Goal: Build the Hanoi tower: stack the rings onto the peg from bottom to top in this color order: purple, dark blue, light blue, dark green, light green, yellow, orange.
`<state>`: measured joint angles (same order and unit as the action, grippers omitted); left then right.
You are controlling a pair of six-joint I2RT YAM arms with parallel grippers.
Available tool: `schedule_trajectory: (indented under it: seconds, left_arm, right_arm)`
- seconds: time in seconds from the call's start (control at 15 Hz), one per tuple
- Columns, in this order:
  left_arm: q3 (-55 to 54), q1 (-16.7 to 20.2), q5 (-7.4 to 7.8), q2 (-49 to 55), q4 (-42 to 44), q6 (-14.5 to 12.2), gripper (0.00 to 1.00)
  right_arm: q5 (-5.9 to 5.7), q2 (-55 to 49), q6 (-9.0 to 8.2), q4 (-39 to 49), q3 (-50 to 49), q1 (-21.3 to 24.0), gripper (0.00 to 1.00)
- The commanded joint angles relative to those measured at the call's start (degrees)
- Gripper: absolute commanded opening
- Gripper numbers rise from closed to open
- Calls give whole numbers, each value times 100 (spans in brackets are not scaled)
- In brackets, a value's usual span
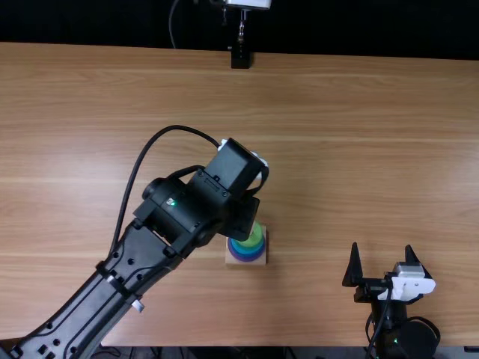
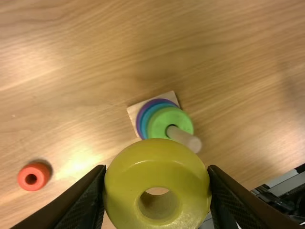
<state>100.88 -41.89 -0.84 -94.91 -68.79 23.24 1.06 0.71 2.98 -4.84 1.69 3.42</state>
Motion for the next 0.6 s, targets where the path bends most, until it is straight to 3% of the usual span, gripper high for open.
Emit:
schedule_trajectory:
  seconds: [0.0,0.53]
  left_arm:
    - [178,-170,-106,-256,24,291,0]
    - [555,-267,-106,-889,24,302,0]
  right_arm:
    - [-1,-71,8,-7,-90,36,100]
    - [-1,-71,8,-7,-90,36,100]
